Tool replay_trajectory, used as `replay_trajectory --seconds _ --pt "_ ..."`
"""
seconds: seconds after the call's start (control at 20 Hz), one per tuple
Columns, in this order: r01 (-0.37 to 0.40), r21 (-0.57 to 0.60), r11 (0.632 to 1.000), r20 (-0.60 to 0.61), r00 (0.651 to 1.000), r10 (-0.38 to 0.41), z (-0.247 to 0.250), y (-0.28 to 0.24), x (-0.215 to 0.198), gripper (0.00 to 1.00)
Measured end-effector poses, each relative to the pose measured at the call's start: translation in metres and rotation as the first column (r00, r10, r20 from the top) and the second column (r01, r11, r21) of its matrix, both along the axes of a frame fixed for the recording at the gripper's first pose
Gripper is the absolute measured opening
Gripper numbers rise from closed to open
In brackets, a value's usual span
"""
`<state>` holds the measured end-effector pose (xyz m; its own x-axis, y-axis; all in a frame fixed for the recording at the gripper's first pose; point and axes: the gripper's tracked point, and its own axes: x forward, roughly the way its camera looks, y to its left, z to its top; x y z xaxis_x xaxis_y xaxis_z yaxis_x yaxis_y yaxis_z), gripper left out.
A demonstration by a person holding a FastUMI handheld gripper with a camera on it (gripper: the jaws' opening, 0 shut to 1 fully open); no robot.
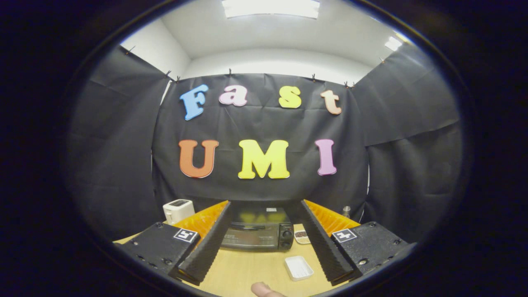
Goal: Open the toaster oven, put the food inside, and close the toaster oven door.
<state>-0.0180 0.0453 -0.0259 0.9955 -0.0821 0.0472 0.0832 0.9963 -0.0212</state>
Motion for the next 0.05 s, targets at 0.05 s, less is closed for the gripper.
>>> replay_trajectory --seconds 0.05 --pt "-0.011 0.003 1.000 -0.002 1.000 0.011 -0.0002 0.0014 -0.0036 1.00"
